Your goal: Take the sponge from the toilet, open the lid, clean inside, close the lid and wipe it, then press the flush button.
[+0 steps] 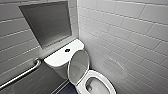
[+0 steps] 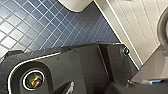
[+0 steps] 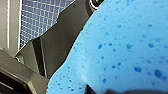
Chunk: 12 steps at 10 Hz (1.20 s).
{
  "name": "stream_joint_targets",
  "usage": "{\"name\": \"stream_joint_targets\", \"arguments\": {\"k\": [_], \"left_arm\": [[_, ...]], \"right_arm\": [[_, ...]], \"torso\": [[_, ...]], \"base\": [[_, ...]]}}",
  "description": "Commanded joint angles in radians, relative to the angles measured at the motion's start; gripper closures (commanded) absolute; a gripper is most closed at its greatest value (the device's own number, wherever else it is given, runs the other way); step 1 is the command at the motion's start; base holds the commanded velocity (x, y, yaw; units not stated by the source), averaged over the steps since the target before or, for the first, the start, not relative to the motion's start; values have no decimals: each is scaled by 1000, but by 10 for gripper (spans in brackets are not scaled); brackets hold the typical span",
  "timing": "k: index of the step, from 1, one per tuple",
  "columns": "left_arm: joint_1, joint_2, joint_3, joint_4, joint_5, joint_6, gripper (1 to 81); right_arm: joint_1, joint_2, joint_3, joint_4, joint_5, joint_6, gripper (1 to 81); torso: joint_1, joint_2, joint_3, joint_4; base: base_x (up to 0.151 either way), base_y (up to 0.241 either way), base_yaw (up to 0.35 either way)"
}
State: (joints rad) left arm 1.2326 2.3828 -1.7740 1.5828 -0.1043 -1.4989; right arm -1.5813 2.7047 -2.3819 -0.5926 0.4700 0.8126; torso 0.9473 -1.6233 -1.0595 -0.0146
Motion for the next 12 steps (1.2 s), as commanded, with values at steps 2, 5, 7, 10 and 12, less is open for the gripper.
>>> {"name": "stream_joint_targets", "arguments": {"k": [2, 5, 7, 10, 12], "left_arm": [[37, 41, -48, 66, 12, -11, 10], [101, 105, -126, 66, 12, -11, 10], [117, 139, -183, 66, 12, -10, 10], [132, 188, -262, 68, 9, -4, 10], [146, 208, -280, 66, 9, -1, 10]], "right_arm": [[0, -29, 3, -26, -34, 7, 811], [2, -27, -6, -27, -34, 8, 811], [0, -24, -9, -27, -34, 5, 811], [10, -32, -12, -24, -14, 11, 811], [23, -85, 23, -38, 54, 16, 811]], "torso": [[0, 0, 0, 0], [0, 0, 1, 0], [0, 0, 1, 0], [0, 0, -58, 0], [0, 0, -195, 0]], "base": [[0, 0, 0], [0, 0, 0], [0, 0, 0], [0, 0, 0], [0, 0, 0]]}}
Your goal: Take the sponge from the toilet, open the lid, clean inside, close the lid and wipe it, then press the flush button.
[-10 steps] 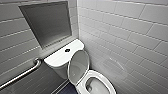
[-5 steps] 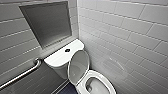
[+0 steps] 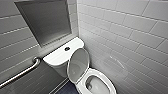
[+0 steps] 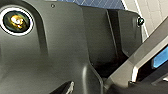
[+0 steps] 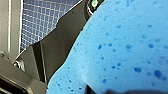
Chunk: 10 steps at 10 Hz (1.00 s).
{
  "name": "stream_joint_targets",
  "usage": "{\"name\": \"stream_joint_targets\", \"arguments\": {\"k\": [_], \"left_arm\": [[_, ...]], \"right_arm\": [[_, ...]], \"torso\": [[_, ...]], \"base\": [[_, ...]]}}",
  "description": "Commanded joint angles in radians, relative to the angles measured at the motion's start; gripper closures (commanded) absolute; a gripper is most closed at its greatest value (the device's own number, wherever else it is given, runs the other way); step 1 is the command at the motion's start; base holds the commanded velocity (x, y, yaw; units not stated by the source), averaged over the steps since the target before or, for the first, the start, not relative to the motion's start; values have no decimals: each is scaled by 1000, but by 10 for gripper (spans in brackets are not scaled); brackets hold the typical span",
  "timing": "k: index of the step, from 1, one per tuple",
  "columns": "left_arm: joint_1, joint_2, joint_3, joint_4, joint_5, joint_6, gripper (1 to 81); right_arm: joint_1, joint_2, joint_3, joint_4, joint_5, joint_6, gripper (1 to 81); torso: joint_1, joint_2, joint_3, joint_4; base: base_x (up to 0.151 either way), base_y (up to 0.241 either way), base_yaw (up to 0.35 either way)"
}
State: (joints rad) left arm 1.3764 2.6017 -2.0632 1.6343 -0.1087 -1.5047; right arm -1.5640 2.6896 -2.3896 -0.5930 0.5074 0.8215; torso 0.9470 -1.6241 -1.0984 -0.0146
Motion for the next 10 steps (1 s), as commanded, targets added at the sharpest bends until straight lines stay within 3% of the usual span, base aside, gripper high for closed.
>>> {"name": "stream_joint_targets", "arguments": {"k": [1, 2, 3, 5, 7, 9, 10], "left_arm": [[8, 5, -9, 15, 14, 3, 10], [11, 25, -31, 15, 14, 3, 10], [11, 45, -52, 15, 12, 3, 10], [13, 58, -58, 15, 14, -2, 10], [16, 58, -72, 15, 14, -8, 10], [19, 63, -75, 13, 14, -8, 10], [19, 68, -77, 13, 14, -6, 10]], "right_arm": [[18, -109, 66, -41, 20, 8, 811], [21, -140, 84, -39, 20, 8, 811], [23, -162, 80, -28, 20, 11, 811], [20, -172, 38, -34, 13, 86, 811], [23, -173, 4, -47, 23, 134, 811], [46, -216, 23, -68, 177, 148, 811], [72, -248, 50, -89, 215, 221, 811]], "torso": [[0, 0, -88, 0], [0, 0, -32, 0], [0, 0, -60, 0], [0, 0, -80, 0], [0, 0, -78, 0], [0, 0, -79, 0], [0, 0, -79, 0]], "base": [[0, 0, 0], [0, 0, 0], [0, 0, 0], [0, 0, 0], [0, 0, 0], [0, 0, 0], [0, 0, 0]]}}
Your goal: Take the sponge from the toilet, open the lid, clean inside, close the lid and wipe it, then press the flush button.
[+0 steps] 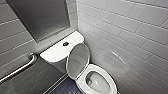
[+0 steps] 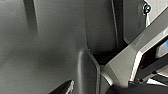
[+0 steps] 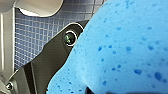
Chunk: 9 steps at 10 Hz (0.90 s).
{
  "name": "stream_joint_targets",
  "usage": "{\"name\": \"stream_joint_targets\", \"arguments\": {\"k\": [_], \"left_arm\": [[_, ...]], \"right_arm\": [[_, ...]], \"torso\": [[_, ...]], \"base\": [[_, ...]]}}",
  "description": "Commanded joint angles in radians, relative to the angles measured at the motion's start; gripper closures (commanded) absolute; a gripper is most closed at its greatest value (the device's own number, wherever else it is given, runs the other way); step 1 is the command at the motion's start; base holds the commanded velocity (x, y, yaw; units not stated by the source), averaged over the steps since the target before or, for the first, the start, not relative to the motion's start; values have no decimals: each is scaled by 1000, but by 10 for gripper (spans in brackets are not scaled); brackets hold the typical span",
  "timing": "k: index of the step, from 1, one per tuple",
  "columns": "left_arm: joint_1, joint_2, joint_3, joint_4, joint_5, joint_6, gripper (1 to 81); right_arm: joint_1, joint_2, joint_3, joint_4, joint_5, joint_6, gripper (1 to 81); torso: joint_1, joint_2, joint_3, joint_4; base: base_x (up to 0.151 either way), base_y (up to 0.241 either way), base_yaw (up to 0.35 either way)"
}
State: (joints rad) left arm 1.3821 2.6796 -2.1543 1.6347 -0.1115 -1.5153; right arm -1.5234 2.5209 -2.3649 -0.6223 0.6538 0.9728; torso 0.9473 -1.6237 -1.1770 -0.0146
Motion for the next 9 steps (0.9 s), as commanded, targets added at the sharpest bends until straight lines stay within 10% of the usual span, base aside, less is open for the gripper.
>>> {"name": "stream_joint_targets", "arguments": {"k": [1, 4, 9], "left_arm": [[13, -6, 14, 13, 16, 9, 10], [12, 19, -12, 14, 16, 12, 10], [10, 36, -47, 13, 16, 12, 10]], "right_arm": [[47, -87, 27, -104, 72, 104, 811], [27, -31, -101, -157, 55, 125, 811], [-62, 64, -299, -164, 50, 350, 811]], "torso": [[0, 0, 0, 0], [72, -112, 0, 0], [64, -102, 0, 0]], "base": [[0, 0, 0], [0, 0, 0], [0, 0, 0]]}}
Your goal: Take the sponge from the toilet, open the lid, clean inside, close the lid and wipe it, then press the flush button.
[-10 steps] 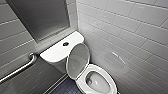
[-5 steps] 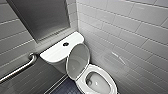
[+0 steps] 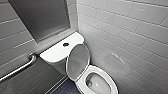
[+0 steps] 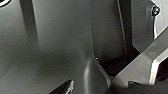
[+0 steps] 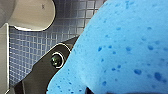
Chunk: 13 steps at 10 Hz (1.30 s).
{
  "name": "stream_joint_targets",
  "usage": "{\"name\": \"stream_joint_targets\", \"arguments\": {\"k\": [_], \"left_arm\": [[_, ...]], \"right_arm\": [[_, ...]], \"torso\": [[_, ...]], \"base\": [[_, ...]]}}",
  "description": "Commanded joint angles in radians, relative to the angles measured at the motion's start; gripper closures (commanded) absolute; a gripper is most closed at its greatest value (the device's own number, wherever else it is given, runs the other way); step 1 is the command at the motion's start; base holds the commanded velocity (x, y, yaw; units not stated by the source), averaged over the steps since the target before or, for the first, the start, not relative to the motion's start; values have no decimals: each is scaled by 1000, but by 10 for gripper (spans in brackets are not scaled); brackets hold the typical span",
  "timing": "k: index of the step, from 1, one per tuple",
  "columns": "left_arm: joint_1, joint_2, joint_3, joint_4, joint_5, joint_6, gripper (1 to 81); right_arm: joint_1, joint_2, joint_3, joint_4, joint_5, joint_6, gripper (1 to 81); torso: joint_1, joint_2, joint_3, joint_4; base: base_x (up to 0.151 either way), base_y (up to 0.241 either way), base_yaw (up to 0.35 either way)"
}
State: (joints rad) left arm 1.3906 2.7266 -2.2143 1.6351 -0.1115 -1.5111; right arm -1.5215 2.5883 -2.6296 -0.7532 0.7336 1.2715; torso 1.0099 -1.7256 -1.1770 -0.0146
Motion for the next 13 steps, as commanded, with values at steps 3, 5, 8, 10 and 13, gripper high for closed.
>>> {"name": "stream_joint_targets", "arguments": {"k": [3, 5, 8, 10, 13], "left_arm": [[2, 9, -18, 12, 16, 6, 10], [2, 29, -53, 14, 15, 6, 10], [2, 33, -70, 12, 13, 6, 10], [2, 35, -70, 12, 13, 6, 10], [0, 35, -70, 11, 13, 6, 10]], "right_arm": [[-66, -6, -64, -159, -100, 60, 811], [-70, 12, -90, -216, -138, 106, 811], [-116, 35, -99, -215, -129, 108, 811], [-122, 26, -115, -198, -106, 88, 811], [-127, 61, -111, -169, -219, -30, 811]], "torso": [[0, 0, 0, 0], [0, -1, 0, 0], [0, -1, 0, 0], [0, -1, 0, 0], [0, -1, 0, 0]], "base": [[0, 0, 0], [0, 0, 0], [0, 0, 0], [0, 0, 0], [0, 0, 0]]}}
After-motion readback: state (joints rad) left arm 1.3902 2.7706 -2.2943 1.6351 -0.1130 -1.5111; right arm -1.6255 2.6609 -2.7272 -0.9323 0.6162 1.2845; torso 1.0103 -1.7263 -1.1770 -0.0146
